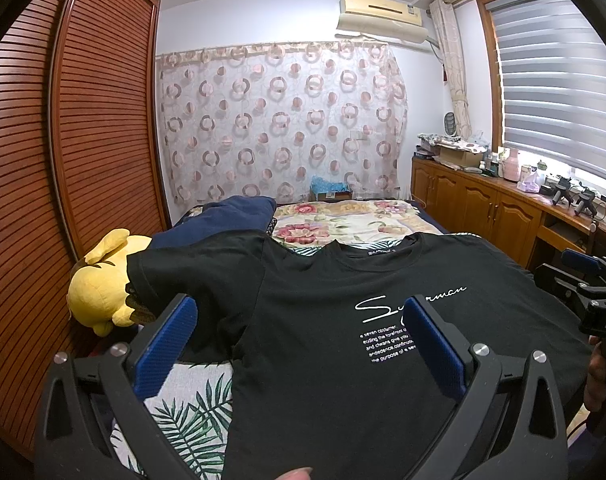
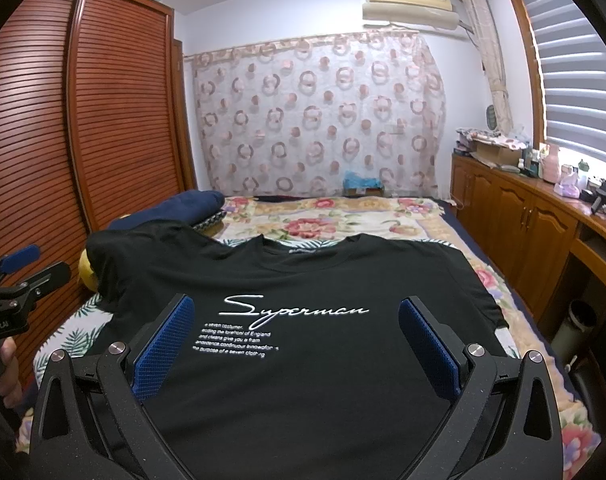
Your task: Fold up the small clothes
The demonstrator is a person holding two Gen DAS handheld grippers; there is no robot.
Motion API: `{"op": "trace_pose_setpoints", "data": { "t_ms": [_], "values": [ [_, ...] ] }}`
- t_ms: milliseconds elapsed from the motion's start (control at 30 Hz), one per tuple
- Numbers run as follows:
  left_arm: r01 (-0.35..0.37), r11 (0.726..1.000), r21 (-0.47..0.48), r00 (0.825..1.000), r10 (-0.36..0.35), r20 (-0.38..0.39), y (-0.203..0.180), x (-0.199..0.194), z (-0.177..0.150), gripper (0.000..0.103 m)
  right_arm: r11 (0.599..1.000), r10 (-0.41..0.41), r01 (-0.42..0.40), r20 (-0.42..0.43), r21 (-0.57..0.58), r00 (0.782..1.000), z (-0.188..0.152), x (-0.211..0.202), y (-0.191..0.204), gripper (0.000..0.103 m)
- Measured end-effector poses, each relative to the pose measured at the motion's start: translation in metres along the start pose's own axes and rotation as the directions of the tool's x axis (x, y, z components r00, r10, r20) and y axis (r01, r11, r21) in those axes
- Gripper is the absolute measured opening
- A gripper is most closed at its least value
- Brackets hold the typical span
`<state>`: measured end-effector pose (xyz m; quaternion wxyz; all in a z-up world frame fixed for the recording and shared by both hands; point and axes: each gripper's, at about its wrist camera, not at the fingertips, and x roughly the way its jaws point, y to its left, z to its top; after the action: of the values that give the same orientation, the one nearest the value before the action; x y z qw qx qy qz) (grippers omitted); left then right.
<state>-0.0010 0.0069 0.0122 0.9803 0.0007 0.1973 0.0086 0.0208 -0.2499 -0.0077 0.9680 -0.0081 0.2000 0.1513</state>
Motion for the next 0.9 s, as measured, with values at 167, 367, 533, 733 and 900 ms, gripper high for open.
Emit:
{"op": "trace_pose_setpoints", "data": {
  "t_ms": [167,367,533,733,900],
  "values": [
    [0.001,1.0,0.001,1.0,-0.001,-0.001,0.0,0.0,0.0,0.103,1.0,0.002,-0.002,-0.001,0.0,1.0,-0.001,0.0,0.0,0.103],
    [0.011,1.0,-0.011,0.999,-0.011,-0.037,0.01,0.004,-0.001,0.103,1.0,0.019,-0.019,-0.025,-0.003,1.0,-0.004,0.01,-0.001,0.103],
    [0.0,0.999,-0.032,0.998,-0.002,-0.064,0.029,0.011,-0.013,0.103,1.0,0.03,-0.03,-0.049,-0.009,0.998,-0.005,0.014,0.002,0.103],
    [-0.005,0.999,-0.041,0.995,0.001,-0.099,0.054,0.022,-0.022,0.103,0.999,0.044,-0.046,-0.076,-0.021,0.996,-0.015,0.027,0.01,0.103],
    [-0.007,0.999,-0.047,0.993,0.001,-0.119,0.077,0.03,-0.032,0.103,0.997,0.056,-0.06,-0.097,-0.042,0.994,-0.019,0.036,0.016,0.103]
  ]
}}
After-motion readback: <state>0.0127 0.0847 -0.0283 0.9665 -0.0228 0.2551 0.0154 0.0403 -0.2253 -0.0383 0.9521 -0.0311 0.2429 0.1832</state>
